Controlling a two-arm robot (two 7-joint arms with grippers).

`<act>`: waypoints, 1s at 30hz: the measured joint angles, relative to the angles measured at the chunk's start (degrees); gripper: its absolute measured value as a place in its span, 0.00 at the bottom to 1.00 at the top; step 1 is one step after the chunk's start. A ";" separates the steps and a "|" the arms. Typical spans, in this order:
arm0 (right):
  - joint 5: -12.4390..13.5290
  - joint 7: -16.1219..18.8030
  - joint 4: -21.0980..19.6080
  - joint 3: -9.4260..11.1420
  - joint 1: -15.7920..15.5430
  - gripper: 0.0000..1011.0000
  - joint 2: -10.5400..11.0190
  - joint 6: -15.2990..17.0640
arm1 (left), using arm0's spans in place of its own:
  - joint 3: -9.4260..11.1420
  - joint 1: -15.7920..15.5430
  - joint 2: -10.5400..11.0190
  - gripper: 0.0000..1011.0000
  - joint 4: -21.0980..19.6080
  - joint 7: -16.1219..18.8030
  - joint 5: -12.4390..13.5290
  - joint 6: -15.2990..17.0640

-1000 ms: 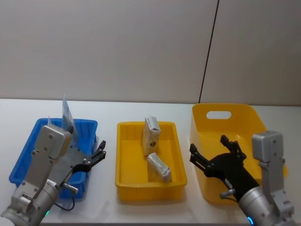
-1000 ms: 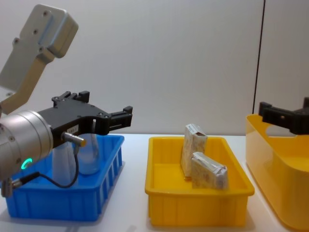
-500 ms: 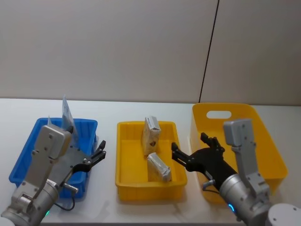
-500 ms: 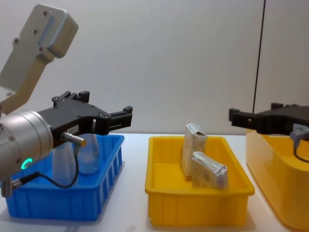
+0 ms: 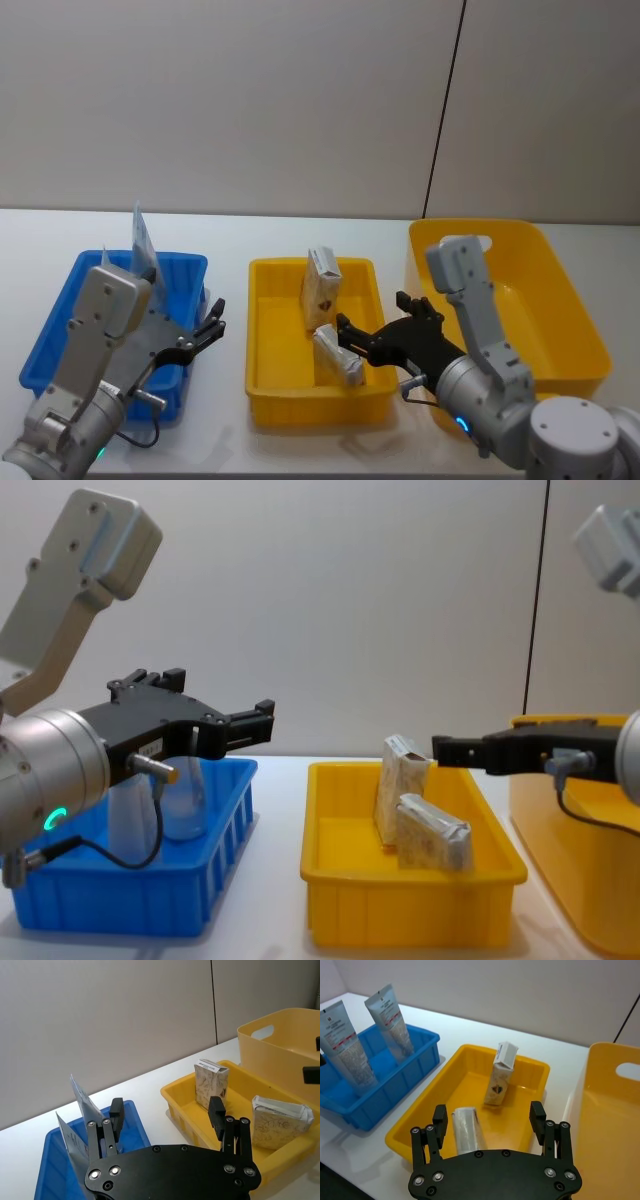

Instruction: Bimanual collaborative sorting of washing and personal care products

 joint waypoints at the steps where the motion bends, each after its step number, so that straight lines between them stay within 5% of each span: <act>1: -0.04 0.17 0.54 -0.26 0.53 0.99 -0.22 0.91 | 0.00 0.00 0.00 0.99 0.00 0.00 0.00 0.00; 18: -0.86 1.92 4.90 -2.77 4.58 0.99 -2.05 8.77 | 0.00 0.00 0.00 0.99 0.00 0.00 0.00 0.00; 30: -1.78 2.27 7.82 -3.69 6.40 0.99 -3.05 11.50 | 0.00 0.00 0.00 0.99 0.00 0.00 0.00 0.00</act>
